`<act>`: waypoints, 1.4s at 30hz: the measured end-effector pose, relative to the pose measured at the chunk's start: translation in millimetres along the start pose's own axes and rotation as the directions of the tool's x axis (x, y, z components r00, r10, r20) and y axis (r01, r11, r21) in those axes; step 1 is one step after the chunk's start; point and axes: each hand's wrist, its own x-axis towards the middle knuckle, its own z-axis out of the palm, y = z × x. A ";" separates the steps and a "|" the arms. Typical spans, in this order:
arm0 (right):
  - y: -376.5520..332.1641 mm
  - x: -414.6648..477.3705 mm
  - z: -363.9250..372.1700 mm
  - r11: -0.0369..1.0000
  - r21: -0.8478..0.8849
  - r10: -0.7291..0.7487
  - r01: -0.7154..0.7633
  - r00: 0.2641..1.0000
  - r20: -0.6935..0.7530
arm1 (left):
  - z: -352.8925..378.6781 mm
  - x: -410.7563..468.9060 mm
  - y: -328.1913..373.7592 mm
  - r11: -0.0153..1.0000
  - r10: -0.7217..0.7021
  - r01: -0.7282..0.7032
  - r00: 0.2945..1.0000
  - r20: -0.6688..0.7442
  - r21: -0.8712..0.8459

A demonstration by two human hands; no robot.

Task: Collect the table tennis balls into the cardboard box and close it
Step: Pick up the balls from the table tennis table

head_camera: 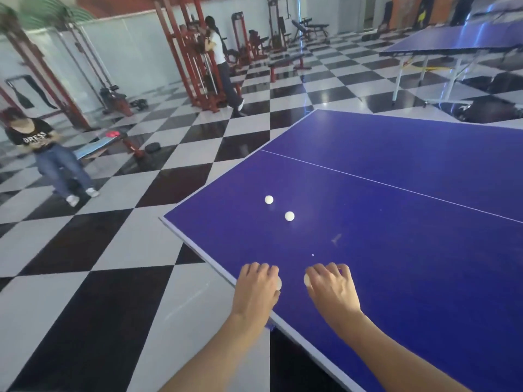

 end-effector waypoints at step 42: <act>-193.7 -479.4 6.3 0.608 0.246 -0.787 0.755 0.614 0.060 | -6.9 -633.5 117.1 0.705 -0.700 0.709 0.696 0.159 -0.002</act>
